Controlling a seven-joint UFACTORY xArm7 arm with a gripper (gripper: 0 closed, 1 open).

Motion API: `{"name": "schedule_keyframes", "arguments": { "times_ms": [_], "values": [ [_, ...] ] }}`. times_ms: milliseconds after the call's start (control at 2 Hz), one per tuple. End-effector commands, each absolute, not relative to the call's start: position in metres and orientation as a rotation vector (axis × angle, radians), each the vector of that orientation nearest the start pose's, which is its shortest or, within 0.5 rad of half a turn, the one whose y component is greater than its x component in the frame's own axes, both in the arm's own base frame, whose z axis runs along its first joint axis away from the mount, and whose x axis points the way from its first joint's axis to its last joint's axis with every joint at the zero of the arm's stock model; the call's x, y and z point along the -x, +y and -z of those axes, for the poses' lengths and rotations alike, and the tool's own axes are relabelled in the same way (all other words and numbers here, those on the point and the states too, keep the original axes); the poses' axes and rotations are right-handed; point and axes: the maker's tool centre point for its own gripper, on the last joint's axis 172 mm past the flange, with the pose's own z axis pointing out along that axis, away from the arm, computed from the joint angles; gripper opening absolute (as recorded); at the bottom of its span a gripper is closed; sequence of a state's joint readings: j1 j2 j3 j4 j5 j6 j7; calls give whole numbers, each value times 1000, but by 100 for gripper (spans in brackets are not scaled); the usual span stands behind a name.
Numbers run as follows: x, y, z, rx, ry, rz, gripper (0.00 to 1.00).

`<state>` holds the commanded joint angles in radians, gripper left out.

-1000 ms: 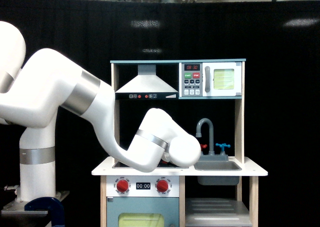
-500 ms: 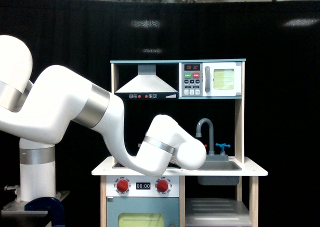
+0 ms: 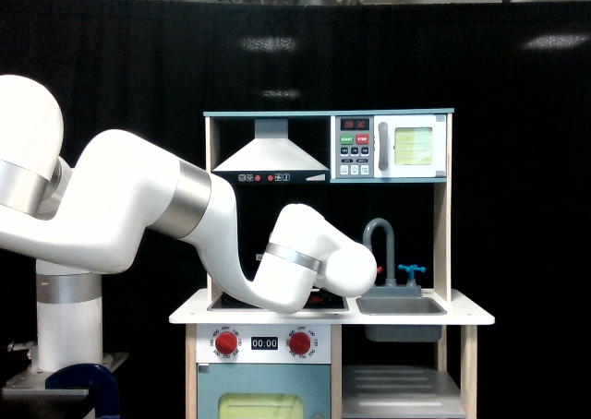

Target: Turn on the faucet

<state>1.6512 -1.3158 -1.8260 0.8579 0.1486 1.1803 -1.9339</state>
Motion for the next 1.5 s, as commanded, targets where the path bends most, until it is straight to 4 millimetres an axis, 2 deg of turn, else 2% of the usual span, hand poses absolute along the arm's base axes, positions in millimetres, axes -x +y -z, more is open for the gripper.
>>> {"name": "schedule_keyframes", "arguments": {
  "times_ms": [500, 1000, 1500],
  "values": [
    [-341, 215, -201, 974, -1376, 928, 100],
    [-364, 274, -199, 974, -1376, 928, 100],
    [-399, 320, -182, 974, -1376, 928, 100]
  ]
}}
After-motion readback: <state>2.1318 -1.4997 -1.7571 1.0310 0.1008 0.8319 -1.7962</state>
